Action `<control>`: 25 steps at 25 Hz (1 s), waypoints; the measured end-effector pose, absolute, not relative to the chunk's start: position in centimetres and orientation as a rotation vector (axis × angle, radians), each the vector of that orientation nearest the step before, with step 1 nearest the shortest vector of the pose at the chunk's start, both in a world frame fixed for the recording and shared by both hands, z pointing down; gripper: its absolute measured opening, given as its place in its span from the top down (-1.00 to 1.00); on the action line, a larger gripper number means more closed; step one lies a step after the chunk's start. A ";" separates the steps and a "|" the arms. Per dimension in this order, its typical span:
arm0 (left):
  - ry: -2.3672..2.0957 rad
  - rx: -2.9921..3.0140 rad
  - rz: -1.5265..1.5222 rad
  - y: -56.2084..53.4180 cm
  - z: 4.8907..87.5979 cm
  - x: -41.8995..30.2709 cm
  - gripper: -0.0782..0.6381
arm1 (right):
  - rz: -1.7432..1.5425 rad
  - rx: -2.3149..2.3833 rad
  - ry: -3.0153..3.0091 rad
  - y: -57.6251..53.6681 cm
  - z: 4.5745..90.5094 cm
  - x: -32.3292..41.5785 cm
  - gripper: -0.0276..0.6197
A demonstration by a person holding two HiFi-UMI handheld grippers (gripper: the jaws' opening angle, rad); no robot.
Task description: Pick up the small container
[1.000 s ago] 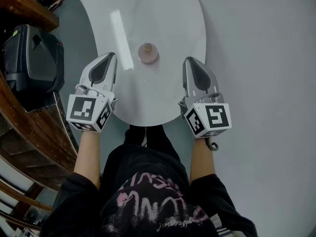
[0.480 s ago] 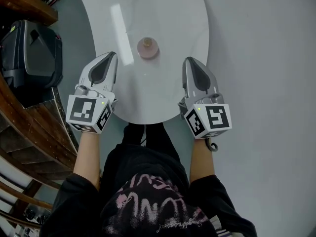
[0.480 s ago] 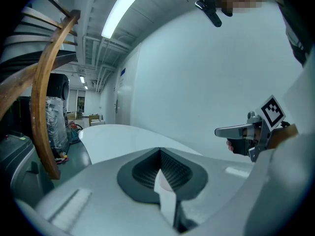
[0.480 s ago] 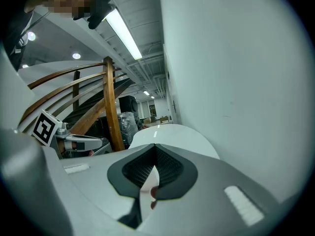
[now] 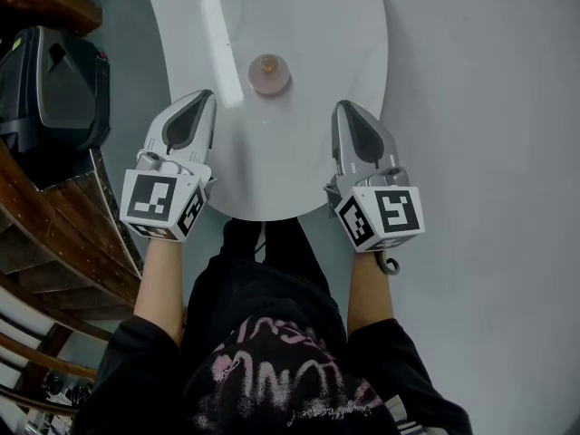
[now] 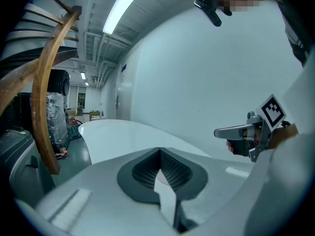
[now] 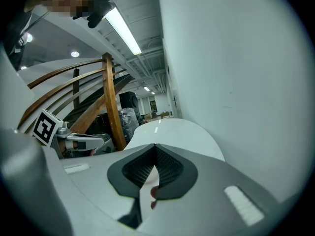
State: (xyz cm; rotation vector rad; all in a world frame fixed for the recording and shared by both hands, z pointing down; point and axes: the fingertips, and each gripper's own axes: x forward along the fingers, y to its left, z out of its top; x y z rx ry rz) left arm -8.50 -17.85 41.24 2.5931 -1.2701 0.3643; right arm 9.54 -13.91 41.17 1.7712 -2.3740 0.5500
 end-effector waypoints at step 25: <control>-1.271 2.529 0.417 -16.1 45.1 -8.8 0.78 | 0.642 1.731 -2.357 -12.2 45.3 9.1 0.84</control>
